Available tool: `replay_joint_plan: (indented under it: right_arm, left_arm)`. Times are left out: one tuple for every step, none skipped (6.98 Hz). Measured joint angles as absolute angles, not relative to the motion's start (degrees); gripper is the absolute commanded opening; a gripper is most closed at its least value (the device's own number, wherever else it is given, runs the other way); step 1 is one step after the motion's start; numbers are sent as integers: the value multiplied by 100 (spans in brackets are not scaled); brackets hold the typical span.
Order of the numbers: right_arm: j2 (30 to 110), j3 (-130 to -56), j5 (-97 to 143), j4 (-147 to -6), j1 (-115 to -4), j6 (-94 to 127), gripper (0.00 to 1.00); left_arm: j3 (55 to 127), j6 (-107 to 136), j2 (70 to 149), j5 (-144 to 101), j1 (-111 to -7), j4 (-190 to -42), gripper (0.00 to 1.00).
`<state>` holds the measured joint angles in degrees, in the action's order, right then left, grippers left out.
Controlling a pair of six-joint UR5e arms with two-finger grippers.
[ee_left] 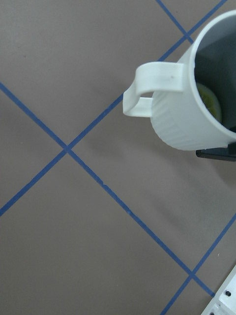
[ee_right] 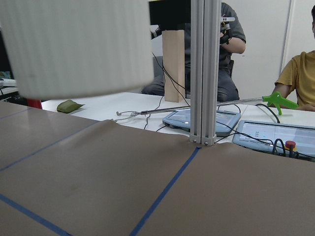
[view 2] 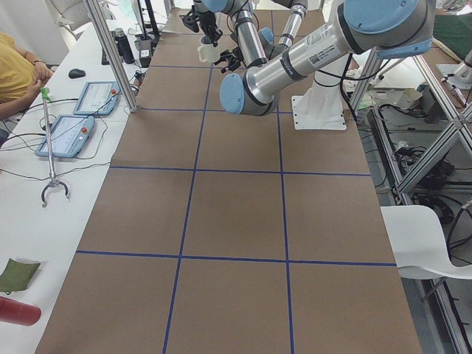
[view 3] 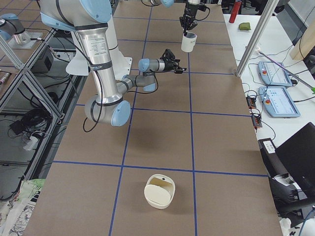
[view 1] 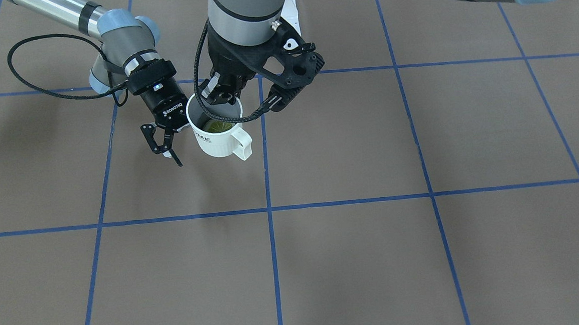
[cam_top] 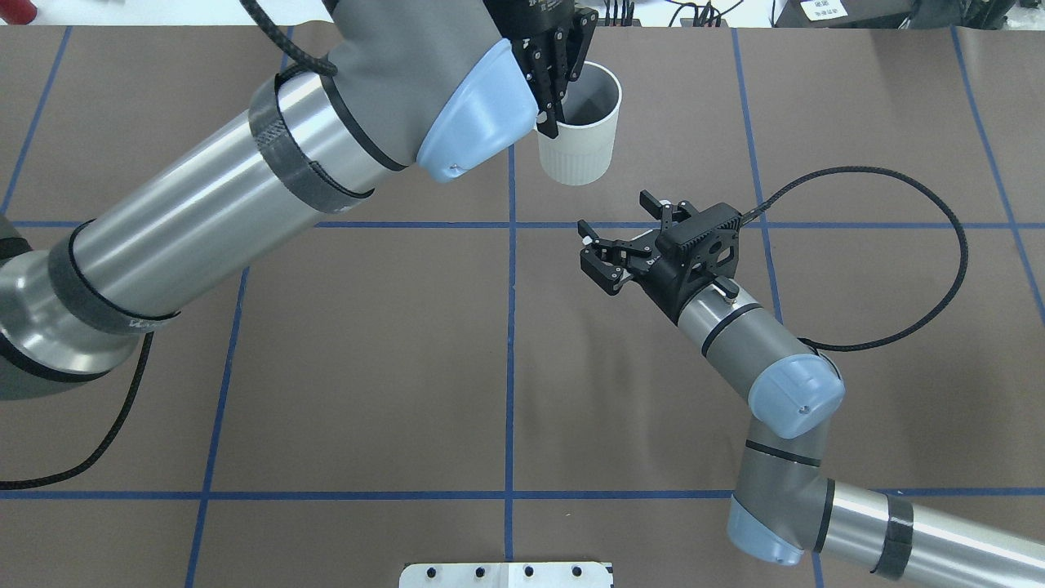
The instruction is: Left arm hands cup to right arm to dump lemon
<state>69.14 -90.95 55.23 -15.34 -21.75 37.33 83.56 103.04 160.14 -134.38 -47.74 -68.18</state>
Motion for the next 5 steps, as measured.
replay_joint_plan:
  right_arm:
    - [6832, -9093, 5425, -1545, -2121, 3729, 96]
    - [6789, -9093, 5250, -1545, -2047, 3727, 96]
    - [6760, -9092, 5059, -1539, -1968, 3727, 96]
    - [6735, -9102, 4970, -1529, -1929, 3727, 96]
    - [6694, -9124, 4932, -1519, -1908, 3706, 96]
  left_arm:
    - [8327, 10286, 16008, -13346, -4769, -6816, 0]
    - [8280, 10251, 16004, -13252, -4757, -6818, 0]
    - [8221, 10232, 16004, -13207, -4740, -6818, 0]
    - [8194, 10225, 16002, -13191, -4717, -6812, 0]
    - [8179, 10233, 15996, -13186, -4688, -6802, 0]
